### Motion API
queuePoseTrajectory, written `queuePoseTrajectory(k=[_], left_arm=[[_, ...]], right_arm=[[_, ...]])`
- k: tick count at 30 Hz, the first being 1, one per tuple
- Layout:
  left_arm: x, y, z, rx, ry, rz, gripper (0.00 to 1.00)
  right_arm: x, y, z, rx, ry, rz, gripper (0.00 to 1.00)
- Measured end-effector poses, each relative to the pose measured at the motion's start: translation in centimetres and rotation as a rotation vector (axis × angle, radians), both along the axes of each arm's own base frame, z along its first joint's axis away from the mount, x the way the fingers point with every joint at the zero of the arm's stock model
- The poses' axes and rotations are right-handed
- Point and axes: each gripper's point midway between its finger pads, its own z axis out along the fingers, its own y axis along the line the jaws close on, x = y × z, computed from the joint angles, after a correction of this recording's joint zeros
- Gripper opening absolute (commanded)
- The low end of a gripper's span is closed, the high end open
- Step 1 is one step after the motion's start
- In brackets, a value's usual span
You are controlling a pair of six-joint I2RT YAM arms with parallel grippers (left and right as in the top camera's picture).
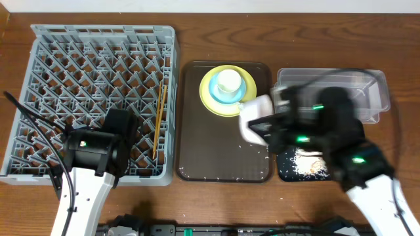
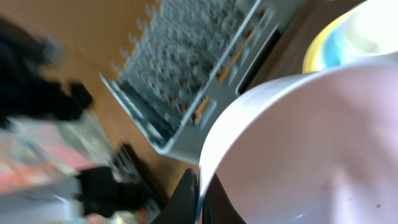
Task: Sort waste into correct bins and load items into the dishwasher
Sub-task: 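Carry the empty bowl back toward the dish rack with the right gripper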
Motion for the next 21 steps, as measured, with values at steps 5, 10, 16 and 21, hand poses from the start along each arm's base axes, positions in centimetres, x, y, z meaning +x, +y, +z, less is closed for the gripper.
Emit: queuePoseTrajectory(k=[5,10,16,21], left_arm=[[0.0,0.0,0.0,0.000,0.000,0.000,0.93],[0.0,0.0,0.0,0.000,0.000,0.000,0.93],[0.0,0.0,0.0,0.000,0.000,0.000,0.93],[0.0,0.0,0.0,0.000,0.000,0.000,0.94]], right_arm=[[-1.0,6.4,-4.4,-0.146,-0.099,0.157,0.01],[-2.1,8.8,-9.7,-0.301,-0.085,0.227,0.01],[-4.2,10.2,-16.8,-0.483,-0.041,0.342,0.01],[-5.3,10.6,-18.6,-0.532,-0.047,0.397,0.01]])
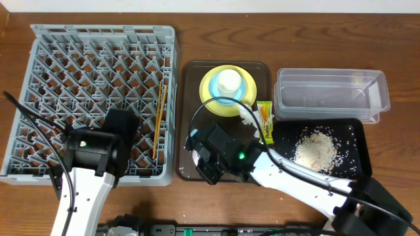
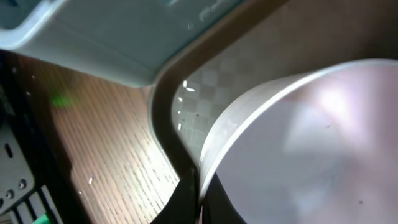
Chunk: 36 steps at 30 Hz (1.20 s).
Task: Sort waste into correct bins and load items into the dishwasher
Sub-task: 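Carry the empty bowl back toward the dish rack with the right gripper, then lower the white bowl into the dish rack beside the left gripper and release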
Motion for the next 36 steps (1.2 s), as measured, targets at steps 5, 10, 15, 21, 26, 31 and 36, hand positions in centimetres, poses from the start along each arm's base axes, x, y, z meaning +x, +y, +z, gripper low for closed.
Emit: queuePoseTrajectory(k=[5,10,15,21,26,31,36], left_arm=[[0.0,0.0,0.0,0.000,0.000,0.000,0.93],[0.0,0.0,0.0,0.000,0.000,0.000,0.93],[0.0,0.0,0.0,0.000,0.000,0.000,0.93],[0.0,0.0,0.0,0.000,0.000,0.000,0.93],[0.0,0.0,0.0,-0.001,0.001,0.000,0.94],[0.0,0.0,0.0,-0.001,0.001,0.000,0.93],[0.0,0.0,0.0,0.000,0.001,0.000,0.93]], right_arm=[[-0.1,0.3,0.5,0.010,0.002,0.014,0.01],[0.4,2.5,4.1,0.126,-0.021,0.044,0.01],[2.0,6.1,11.2,0.409,-0.053,0.064,0.01],[5.3,6.5,17.0,0.676,-0.011,0.028,0.01],[6.1,8.5,20.7,0.881,-0.020,0.090,0.01],[7.0,10.8,19.1,1.002,0.071,0.131,0.01],[6.5,11.7,18.6,1.204,0.131,0.233,0.01]])
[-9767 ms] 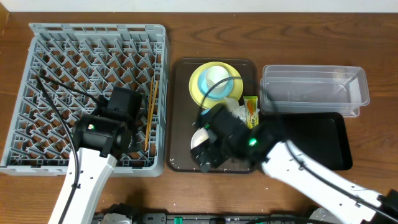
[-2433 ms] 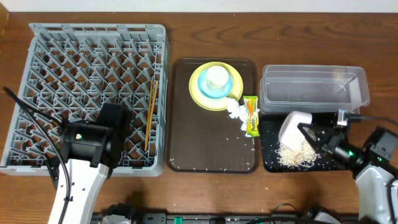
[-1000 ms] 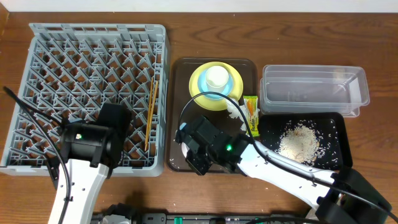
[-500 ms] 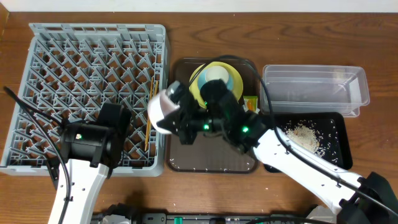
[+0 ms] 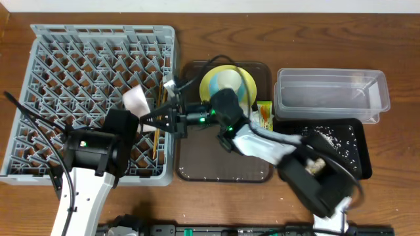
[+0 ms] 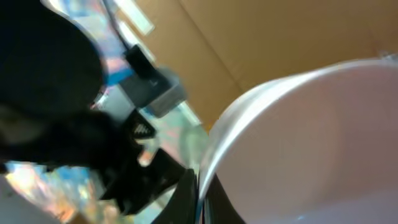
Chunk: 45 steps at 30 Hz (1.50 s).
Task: Sort waste into correct bins and load items into the dishwasher
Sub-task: 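Lower the white bowl into the dish rack beside the left gripper and release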
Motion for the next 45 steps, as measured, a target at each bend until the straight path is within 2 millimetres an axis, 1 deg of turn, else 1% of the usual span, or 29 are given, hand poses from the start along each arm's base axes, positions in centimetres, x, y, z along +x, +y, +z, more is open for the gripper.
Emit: queuePoseTrajectory(k=[2,3,5,8,10,11,14,17,20,28,36,41,42,43,45], left_arm=[[0.0,0.0,0.0,0.000,0.000,0.000,0.93],[0.0,0.0,0.0,0.000,0.000,0.000,0.93],[0.0,0.0,0.0,0.000,0.000,0.000,0.93],[0.0,0.0,0.0,0.000,0.000,0.000,0.93],[0.0,0.0,0.0,0.000,0.000,0.000,0.93],[0.0,0.0,0.0,0.000,0.000,0.000,0.93],[0.0,0.0,0.0,0.000,0.000,0.000,0.94],[0.0,0.0,0.0,0.000,0.000,0.000,0.93],[0.0,0.0,0.0,0.000,0.000,0.000,0.93],[0.0,0.0,0.0,0.000,0.000,0.000,0.93],[0.0,0.0,0.0,0.000,0.000,0.000,0.93],[0.0,0.0,0.0,0.000,0.000,0.000,0.93],[0.0,0.0,0.0,0.000,0.000,0.000,0.93],[0.0,0.0,0.0,0.000,0.000,0.000,0.93],[0.0,0.0,0.0,0.000,0.000,0.000,0.93]], right_arm=[[-0.5,-0.1,-0.3,0.038,0.040,0.042,0.01],[-0.6,-0.1,-0.7,0.035,0.073,0.059,0.01],[-0.7,0.1,-2.1,0.007,0.153,0.083,0.01],[-0.6,0.6,-4.6,-0.046,0.259,0.102,0.01],[-0.9,1.1,-5.9,-0.071,0.305,0.113,0.01],[-1.2,1.3,-6.2,-0.075,0.312,0.118,0.01],[-2.6,2.1,-5.7,-0.061,0.308,0.143,0.01],[-4.2,2.8,-5.6,-0.065,0.316,0.176,0.01],[-5.2,3.3,-5.4,-0.059,0.314,0.195,0.01],[-5.3,3.5,-5.3,-0.051,0.320,0.182,0.01],[-6.3,4.1,-5.4,-0.062,0.341,0.200,0.01],[-6.4,4.2,-5.6,-0.070,0.349,0.202,0.01],[-6.3,4.1,-5.6,-0.072,0.349,0.201,0.04],[-6.2,4.0,-5.7,-0.074,0.348,0.202,0.15],[-5.6,3.6,-5.8,-0.078,0.340,0.200,0.26]])
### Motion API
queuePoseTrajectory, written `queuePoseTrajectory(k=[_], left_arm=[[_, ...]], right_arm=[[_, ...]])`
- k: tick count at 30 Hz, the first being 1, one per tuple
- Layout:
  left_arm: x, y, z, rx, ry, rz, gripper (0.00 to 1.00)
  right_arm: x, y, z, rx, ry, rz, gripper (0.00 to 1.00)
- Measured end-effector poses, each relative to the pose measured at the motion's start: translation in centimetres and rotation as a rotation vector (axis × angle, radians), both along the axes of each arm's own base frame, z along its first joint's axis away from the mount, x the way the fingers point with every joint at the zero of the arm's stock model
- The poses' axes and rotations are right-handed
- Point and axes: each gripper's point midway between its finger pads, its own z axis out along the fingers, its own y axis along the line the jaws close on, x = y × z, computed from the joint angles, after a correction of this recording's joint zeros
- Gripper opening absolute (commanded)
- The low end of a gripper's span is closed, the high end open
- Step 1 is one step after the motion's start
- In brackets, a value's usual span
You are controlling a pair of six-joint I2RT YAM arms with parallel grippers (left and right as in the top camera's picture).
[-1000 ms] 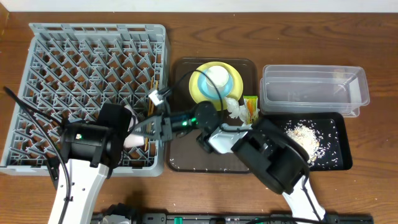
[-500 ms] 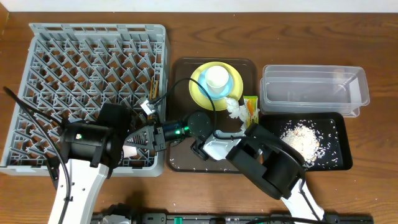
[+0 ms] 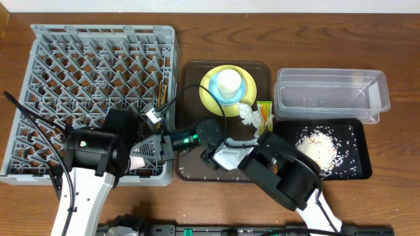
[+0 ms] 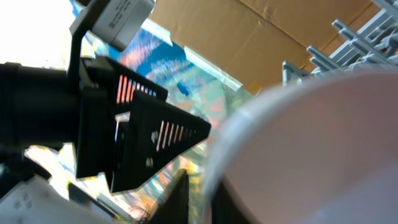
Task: Sort waste into correct bins and load items into the dishwasher
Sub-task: 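Lower the white bowl into the dish rack beside the left gripper and release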
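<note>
My right gripper reaches left across the brown tray and is shut on the rim of a white bowl. It holds the bowl over the near right corner of the grey dish rack. In the right wrist view the bowl fills the right side, with its rim pinched between the dark fingers. My left arm hovers over the rack right beside the bowl, and its fingers do not show. A yellow plate with a cup stands on the tray.
A crumpled tissue and a green wrapper lie at the tray's right edge. A clear plastic tub stands at the back right. In front of it is a black tray holding scattered rice.
The right gripper and the bowl were over the rack's right middle. They are now nearer the front, at the rack's near right corner beside the left arm. The left arm has not moved.
At first my right gripper held the white bowl between the brown tray and the black rice tray. Then it held it over the tray's near left part. After that the bowl was over the rack's right side, and now it is at the rack's near right corner.
</note>
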Motion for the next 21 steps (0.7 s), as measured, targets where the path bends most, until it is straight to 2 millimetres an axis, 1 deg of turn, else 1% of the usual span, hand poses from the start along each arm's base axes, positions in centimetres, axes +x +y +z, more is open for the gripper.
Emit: queuePoseTrajectory(k=[1,3,5,8,13,15,21], left_arm=[[0.0,0.0,0.0,0.000,0.000,0.000,0.93],[0.0,0.0,0.0,0.000,0.000,0.000,0.93],[0.0,0.0,0.0,0.000,0.000,0.000,0.93],[0.0,0.0,0.0,0.000,0.000,0.000,0.93],[0.0,0.0,0.0,0.000,0.000,0.000,0.93],[0.0,0.0,0.0,0.000,0.000,0.000,0.93],[0.0,0.0,0.0,0.000,0.000,0.000,0.94]], right_arm=[[0.4,-0.3,-0.1,-0.005,-0.001,0.001,0.32],[1.3,-0.9,-0.2,-0.011,0.001,-0.003,0.37],[2.3,-1.6,-0.3,-0.017,-0.002,-0.010,0.45],[3.2,-2.3,-0.4,-0.023,0.000,-0.016,0.46],[4.0,-3.1,-0.6,-0.037,0.005,-0.008,0.45],[4.7,-3.6,-0.6,-0.043,0.012,-0.015,0.45],[8.2,-6.2,-0.8,-0.065,0.048,-0.064,0.45]])
